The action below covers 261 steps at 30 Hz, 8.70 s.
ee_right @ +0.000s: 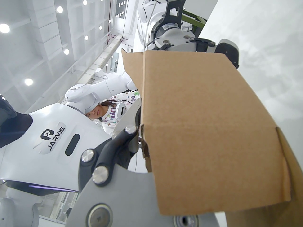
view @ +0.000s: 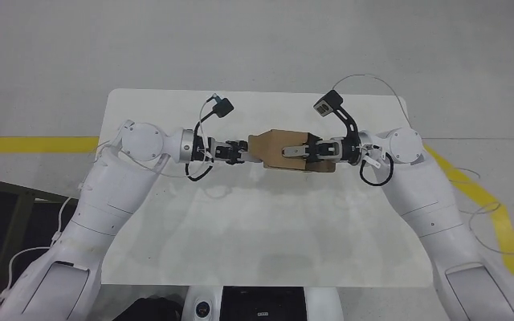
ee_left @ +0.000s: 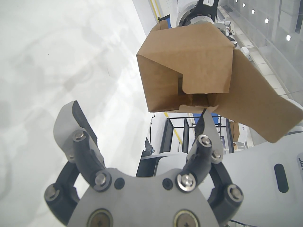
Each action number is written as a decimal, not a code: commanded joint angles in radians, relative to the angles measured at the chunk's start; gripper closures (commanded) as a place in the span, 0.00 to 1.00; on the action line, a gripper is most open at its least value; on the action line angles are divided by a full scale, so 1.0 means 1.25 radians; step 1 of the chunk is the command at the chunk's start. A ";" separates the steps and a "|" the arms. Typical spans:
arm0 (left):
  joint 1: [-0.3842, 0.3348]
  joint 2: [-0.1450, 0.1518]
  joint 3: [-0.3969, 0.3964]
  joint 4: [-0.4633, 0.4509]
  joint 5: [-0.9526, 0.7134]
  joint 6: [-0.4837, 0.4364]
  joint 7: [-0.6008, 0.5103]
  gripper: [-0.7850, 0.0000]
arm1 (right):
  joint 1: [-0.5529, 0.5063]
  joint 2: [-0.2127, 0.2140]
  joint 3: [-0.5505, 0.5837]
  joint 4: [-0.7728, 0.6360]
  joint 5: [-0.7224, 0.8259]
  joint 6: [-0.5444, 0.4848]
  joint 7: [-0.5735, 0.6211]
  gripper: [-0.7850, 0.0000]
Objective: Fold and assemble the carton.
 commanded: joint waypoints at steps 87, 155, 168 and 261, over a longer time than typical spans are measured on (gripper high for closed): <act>0.003 0.001 -0.013 0.024 -0.032 0.049 0.048 0.00 | -0.015 0.018 0.033 -0.122 -0.094 0.074 -0.026 1.00; 0.043 0.021 -0.096 -0.036 0.118 -0.169 0.126 0.00 | 0.008 -0.028 -0.045 0.086 -0.100 0.068 -0.028 1.00; 0.132 0.044 -0.151 -0.131 0.542 -0.328 0.341 0.00 | 0.040 -0.078 -0.145 0.216 -0.124 0.029 -0.080 0.90; 0.016 -0.074 0.196 0.043 1.270 -0.397 0.916 0.00 | -0.374 0.085 0.216 -0.281 -0.291 0.231 -0.107 0.00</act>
